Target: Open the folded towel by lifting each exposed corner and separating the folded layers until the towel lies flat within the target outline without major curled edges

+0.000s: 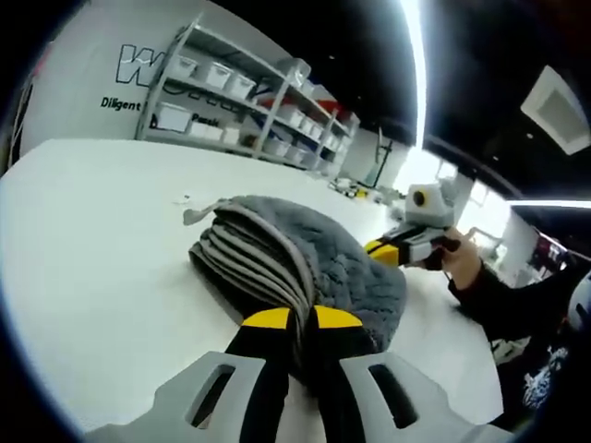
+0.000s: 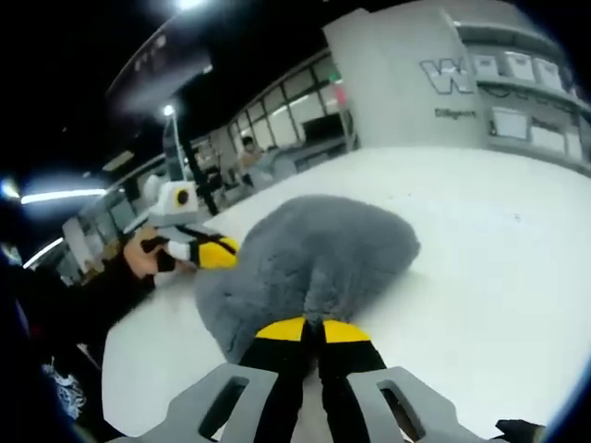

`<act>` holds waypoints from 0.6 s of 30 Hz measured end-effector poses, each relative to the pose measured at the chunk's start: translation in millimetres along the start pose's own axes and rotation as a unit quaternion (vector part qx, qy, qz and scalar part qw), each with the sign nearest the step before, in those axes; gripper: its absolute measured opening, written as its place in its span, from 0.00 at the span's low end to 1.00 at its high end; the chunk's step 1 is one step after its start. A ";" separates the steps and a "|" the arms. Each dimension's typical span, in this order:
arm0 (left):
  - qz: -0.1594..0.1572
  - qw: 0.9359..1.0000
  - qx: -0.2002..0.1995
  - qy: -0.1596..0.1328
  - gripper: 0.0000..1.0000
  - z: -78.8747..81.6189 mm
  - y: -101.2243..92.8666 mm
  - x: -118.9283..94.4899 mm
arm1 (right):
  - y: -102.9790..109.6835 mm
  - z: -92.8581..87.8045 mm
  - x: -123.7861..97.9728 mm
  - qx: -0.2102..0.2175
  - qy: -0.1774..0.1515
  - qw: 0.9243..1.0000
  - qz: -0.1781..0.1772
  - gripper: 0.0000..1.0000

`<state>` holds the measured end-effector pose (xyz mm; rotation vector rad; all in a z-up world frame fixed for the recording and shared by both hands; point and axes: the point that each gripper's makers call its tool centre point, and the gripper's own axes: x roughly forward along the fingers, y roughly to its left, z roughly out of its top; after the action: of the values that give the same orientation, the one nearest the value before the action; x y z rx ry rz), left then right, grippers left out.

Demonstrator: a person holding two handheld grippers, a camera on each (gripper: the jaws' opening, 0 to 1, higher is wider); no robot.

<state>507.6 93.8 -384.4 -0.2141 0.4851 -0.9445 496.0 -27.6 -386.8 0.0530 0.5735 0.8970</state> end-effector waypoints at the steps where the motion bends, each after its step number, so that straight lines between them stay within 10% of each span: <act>1: -0.001 1.000 0.001 0.001 0.05 -0.9 -2.0 -0.7 | 1.7 -0.8 -0.9 -0.003 0.002 1.000 0.001 0.00; 18: -0.003 1.000 0.017 0.010 0.05 -8.7 -13.8 -8.0 | 11.0 -8.5 -8.2 -0.007 -0.001 1.000 0.019 0.00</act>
<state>489.5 92.8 -384.3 -0.1748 0.4873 -0.9610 479.9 -28.4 -387.3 0.0523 0.5656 0.9370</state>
